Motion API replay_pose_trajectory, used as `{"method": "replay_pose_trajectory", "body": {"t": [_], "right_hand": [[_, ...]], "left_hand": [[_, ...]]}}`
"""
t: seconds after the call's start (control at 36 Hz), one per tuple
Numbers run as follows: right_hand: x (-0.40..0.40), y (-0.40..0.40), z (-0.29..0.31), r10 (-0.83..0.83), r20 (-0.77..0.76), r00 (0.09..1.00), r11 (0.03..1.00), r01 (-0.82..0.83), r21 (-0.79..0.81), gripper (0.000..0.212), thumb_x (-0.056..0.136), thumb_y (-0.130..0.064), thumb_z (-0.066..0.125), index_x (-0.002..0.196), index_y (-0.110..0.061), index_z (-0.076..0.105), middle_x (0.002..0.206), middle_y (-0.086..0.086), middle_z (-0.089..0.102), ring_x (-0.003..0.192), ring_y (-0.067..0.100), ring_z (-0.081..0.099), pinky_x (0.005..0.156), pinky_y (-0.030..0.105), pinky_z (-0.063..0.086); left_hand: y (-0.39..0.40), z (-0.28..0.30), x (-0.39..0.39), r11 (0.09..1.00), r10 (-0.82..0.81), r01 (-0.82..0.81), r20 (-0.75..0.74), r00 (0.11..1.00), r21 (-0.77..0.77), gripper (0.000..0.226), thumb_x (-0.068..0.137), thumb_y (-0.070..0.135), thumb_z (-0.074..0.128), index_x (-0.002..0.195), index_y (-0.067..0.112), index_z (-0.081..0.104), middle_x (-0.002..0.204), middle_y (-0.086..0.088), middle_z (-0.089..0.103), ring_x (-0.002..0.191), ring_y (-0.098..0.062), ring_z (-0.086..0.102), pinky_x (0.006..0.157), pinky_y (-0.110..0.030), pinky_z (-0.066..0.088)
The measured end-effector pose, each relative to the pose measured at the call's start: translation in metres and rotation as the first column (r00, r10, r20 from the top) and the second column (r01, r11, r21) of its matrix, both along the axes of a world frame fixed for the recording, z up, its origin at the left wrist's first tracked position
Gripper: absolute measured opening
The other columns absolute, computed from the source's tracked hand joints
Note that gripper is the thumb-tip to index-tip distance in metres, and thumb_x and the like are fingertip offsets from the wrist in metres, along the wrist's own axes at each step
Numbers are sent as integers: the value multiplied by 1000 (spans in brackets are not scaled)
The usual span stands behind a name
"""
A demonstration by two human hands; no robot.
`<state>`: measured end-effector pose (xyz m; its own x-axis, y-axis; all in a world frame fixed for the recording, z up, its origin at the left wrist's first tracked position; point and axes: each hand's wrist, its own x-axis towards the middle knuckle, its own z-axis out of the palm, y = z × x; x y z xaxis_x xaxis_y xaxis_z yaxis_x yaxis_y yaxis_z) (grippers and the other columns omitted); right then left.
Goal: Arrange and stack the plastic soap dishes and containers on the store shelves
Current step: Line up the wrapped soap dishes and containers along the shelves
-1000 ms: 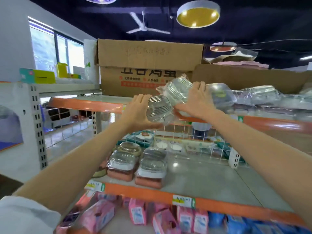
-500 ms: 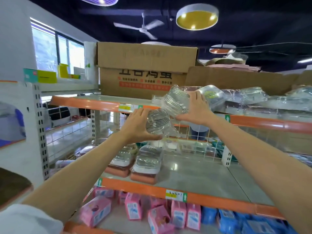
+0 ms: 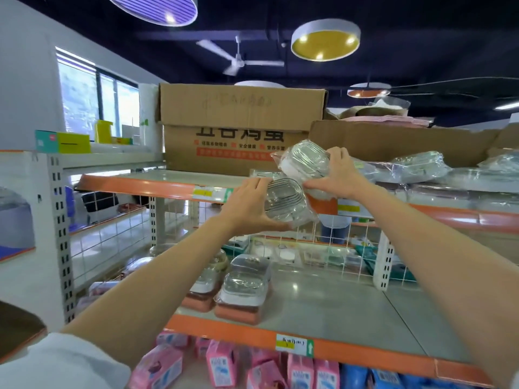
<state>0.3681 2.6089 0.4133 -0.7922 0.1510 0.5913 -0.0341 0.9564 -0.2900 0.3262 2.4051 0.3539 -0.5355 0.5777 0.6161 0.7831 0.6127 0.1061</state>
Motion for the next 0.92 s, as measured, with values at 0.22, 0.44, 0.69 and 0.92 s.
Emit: {"method": "replay_pose_trajectory", "body": {"t": [0.22,0.44,0.69,0.92], "right_hand": [[-17,14,-5,-78,41,996,996,80,-43,89,80,-50,68,139,0,24,137,17,28,125,29,34,103,38,32],[-16,19,1,-59,54,997,994,64,-84,91,77,-49,72,139,-1,27,140,16,30,127,29,36,104,40,36],[6,22,-17,-46,31,998,995,48,-83,96,71,-47,78,140,-3,26,140,11,28,128,24,30,96,28,28],[41,27,-52,-99,107,989,994,94,53,102,73,-50,75,143,-3,18,146,16,19,136,30,21,111,40,24]], "left_hand": [[18,5,-23,999,14,-14,3,1000,-43,109,56,81,64,139,16,33,136,1,43,122,-17,40,104,-42,39],[21,12,-28,996,-53,53,3,999,-69,113,58,76,69,144,15,28,140,0,40,125,-17,37,107,-37,36],[22,-11,-18,993,-57,50,-66,996,-112,107,60,73,70,141,15,30,133,0,42,119,-17,38,101,-30,34],[29,-55,-2,985,-131,116,-120,984,-126,102,62,70,69,140,15,32,128,-1,41,117,-20,37,104,-34,30]]}}
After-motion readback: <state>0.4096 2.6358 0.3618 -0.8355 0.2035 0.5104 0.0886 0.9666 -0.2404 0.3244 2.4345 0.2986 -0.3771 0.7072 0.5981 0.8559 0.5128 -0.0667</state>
